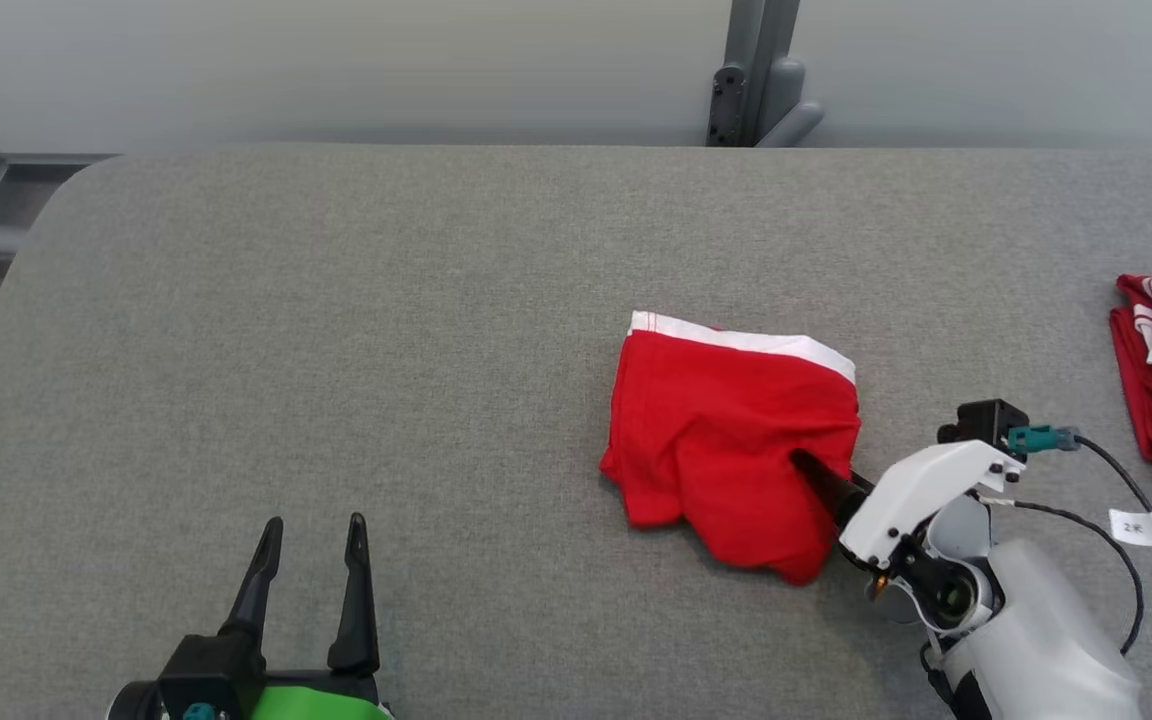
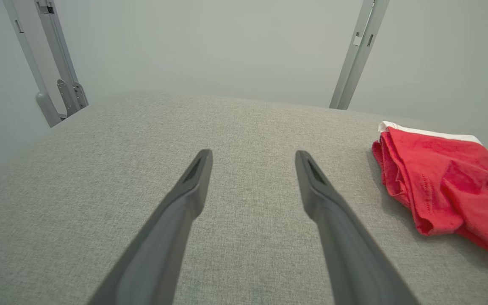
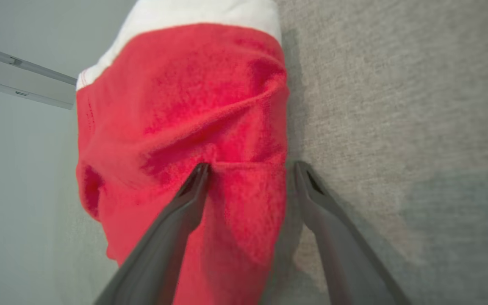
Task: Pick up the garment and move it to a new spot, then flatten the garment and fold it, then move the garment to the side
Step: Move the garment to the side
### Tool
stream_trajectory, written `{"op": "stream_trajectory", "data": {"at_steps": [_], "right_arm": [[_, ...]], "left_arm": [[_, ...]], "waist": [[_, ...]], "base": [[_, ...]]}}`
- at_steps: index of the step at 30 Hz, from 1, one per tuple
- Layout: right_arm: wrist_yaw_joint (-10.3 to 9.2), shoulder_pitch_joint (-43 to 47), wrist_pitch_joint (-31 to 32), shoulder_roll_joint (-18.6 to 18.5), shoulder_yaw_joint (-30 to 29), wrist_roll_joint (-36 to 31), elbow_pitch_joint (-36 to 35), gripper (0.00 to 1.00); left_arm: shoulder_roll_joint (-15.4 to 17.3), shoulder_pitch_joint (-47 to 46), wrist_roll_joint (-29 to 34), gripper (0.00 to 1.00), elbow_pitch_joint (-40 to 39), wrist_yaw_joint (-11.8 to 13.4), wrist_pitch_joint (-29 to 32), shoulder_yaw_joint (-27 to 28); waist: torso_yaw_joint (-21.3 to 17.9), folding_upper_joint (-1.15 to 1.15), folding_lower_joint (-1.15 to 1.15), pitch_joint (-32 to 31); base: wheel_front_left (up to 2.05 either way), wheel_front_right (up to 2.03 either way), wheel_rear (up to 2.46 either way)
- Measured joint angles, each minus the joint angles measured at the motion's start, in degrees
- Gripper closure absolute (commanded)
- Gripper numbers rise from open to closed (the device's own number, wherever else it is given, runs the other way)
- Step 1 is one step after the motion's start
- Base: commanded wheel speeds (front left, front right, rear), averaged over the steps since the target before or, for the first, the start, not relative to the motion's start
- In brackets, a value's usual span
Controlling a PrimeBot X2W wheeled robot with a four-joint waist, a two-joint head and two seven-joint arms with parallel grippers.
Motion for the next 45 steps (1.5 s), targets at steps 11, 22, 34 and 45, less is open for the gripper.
{"op": "stream_trajectory", "data": {"at_steps": [11,22,34,45], "right_arm": [[0.0,-9.55,-4.95,-0.22,5.97,4.6,8.47,1.0],[0.0,-12.35,16.91,-21.34,-0.1,0.07,-9.38,1.0],[0.0,-18.23,26.89,-24.87,-15.67,-19.17,-12.82,1.0],[0.02,-15.71,27.88,-30.44,-13.34,-31.27,-16.6,0.0]], "left_arm": [[0.01,-1.04,-1.25,0.0,-0.73,0.87,0.0,0.67],[0.0,-1.99,-1.54,0.0,-2.29,0.26,0.0,0.26],[-0.02,-6.91,-0.96,0.0,-1.29,-1.72,0.0,-2.05],[-0.01,-7.41,0.18,0.0,-0.37,-2.92,0.0,-0.41]], "waist": [[0.56,0.0,0.0,2.57],[-5.82,0.0,0.0,3.19],[-7.06,0.0,0.0,10.18],[-5.32,0.0,0.0,13.54]], "base": [[0.0,0.0,0.0],[0.0,0.0,0.0],[0.0,0.0,0.0],[0.0,0.0,0.0]]}}
